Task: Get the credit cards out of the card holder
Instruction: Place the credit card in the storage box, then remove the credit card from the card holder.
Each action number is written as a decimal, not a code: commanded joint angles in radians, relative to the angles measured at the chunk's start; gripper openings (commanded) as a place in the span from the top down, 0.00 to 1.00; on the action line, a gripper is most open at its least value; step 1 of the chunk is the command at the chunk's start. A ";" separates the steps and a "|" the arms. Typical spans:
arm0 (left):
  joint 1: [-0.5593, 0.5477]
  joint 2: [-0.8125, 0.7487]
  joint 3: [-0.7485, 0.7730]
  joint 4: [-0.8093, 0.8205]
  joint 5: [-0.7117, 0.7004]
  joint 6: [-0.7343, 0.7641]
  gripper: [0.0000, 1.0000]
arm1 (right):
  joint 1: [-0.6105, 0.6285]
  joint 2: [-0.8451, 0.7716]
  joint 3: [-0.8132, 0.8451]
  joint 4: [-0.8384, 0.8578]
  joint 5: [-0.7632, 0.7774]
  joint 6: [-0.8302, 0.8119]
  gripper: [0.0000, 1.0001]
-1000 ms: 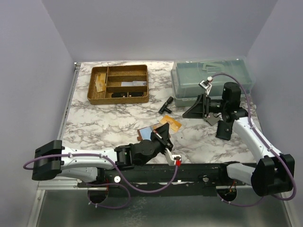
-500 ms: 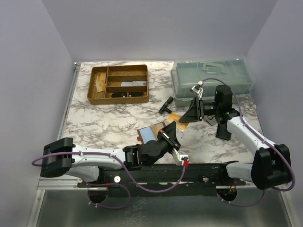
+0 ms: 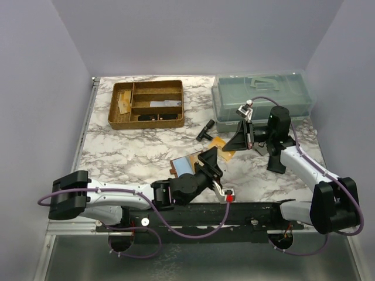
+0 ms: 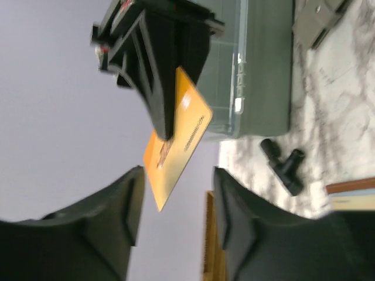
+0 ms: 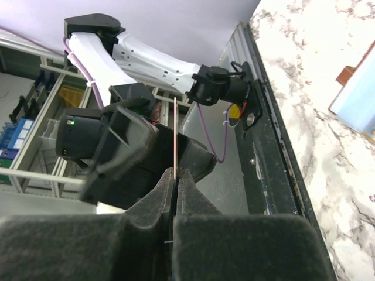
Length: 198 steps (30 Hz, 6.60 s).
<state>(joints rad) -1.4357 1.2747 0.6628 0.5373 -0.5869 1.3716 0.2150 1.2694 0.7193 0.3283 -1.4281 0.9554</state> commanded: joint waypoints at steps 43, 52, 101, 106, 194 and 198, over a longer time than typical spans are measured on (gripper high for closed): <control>0.330 0.171 -0.172 0.823 0.384 -2.441 0.68 | -0.131 -0.118 -0.159 0.346 0.039 0.097 1.00; 0.343 0.179 -0.175 0.847 0.417 -2.442 1.00 | -0.131 -0.125 -0.159 0.337 0.032 0.084 0.92; 1.658 1.087 1.630 -1.498 1.048 -1.200 1.00 | -0.333 -0.265 0.010 -0.623 0.191 -1.051 0.01; 1.660 1.157 1.671 -1.472 1.051 -1.211 1.00 | -0.349 -0.244 0.005 -0.625 0.176 -1.060 0.01; 0.718 -0.614 -0.463 -0.338 0.585 -2.510 0.01 | -0.397 -0.334 -0.085 -0.616 0.105 -1.240 0.01; 0.718 -0.562 -0.393 -0.464 0.584 -2.480 0.01 | -0.397 -0.338 -0.086 -0.612 0.113 -1.238 0.01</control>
<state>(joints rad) -0.7174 0.6754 0.2146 0.1265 0.0166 -1.0992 -0.1772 0.9356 0.6472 -0.2989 -1.3262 -0.2672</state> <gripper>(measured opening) 0.988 0.992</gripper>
